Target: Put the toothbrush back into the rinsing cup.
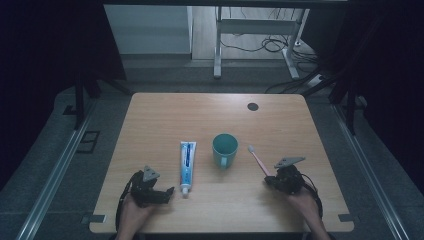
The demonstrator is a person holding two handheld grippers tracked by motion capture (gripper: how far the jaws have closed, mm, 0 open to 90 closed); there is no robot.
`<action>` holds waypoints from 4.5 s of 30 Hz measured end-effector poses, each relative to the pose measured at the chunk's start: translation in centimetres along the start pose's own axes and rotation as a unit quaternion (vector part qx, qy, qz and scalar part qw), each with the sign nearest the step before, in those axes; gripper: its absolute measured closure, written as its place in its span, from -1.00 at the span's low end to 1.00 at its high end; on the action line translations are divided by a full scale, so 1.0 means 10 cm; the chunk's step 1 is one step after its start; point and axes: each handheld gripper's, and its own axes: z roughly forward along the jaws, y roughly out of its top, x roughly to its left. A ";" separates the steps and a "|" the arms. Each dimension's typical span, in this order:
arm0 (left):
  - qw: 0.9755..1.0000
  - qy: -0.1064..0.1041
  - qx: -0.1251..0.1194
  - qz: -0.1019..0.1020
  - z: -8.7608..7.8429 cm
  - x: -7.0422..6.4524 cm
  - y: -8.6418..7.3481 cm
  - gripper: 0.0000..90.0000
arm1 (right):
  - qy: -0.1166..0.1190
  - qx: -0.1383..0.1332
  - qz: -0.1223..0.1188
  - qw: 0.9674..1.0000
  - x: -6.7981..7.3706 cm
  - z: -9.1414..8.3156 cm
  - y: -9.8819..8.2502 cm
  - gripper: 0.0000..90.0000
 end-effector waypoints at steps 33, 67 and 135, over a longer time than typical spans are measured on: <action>1.000 0.000 0.000 0.000 0.00 0.00 0.00 -0.89 | -0.009 0.114 0.017 0.993 -0.17 -0.08 0.46 0.44; 1.000 0.000 0.000 0.000 0.00 0.00 0.00 -0.89 | -0.027 0.282 0.041 0.958 -0.24 0.44 1.07 0.54; 1.000 0.000 0.000 0.002 0.00 0.00 0.01 -0.89 | 0.017 0.084 0.007 0.996 -0.08 -0.35 1.13 0.75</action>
